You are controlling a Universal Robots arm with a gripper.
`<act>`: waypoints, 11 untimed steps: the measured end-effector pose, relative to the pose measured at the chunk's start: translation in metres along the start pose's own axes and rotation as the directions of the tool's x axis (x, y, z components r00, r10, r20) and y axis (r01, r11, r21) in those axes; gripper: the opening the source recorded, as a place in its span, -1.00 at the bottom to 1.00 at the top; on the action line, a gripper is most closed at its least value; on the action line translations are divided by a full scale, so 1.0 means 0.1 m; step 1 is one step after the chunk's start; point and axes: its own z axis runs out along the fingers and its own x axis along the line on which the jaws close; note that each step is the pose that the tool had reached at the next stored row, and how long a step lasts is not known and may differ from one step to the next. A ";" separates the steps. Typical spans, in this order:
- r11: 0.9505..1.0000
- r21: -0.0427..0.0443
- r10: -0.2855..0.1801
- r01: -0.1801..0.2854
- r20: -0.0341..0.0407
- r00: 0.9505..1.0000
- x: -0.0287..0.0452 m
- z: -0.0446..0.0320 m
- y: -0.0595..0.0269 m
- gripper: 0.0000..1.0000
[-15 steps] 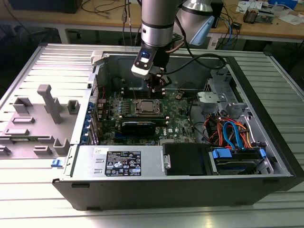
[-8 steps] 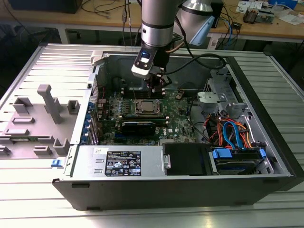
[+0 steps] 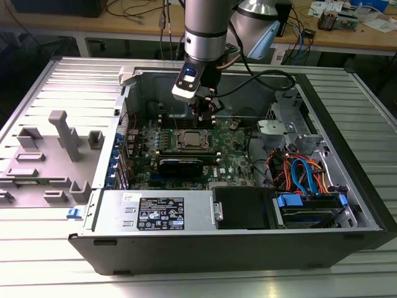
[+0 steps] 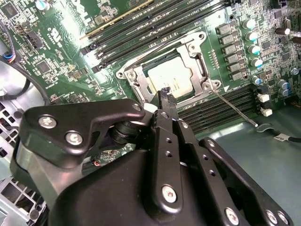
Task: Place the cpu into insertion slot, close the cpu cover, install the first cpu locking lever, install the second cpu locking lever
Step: 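Install the first cpu locking lever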
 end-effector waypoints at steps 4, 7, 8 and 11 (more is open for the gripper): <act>0.997 -0.003 -0.077 0.077 0.001 0.997 0.001 0.000 -0.002 -0.79; 0.993 -0.005 -0.122 0.122 0.002 0.993 0.000 -0.040 -0.003 -0.79; 0.990 -0.005 -0.142 0.142 0.003 0.990 -0.002 -0.089 -0.004 -0.79; 0.986 -0.006 -0.166 0.166 0.003 0.986 -0.004 -0.136 -0.004 -0.79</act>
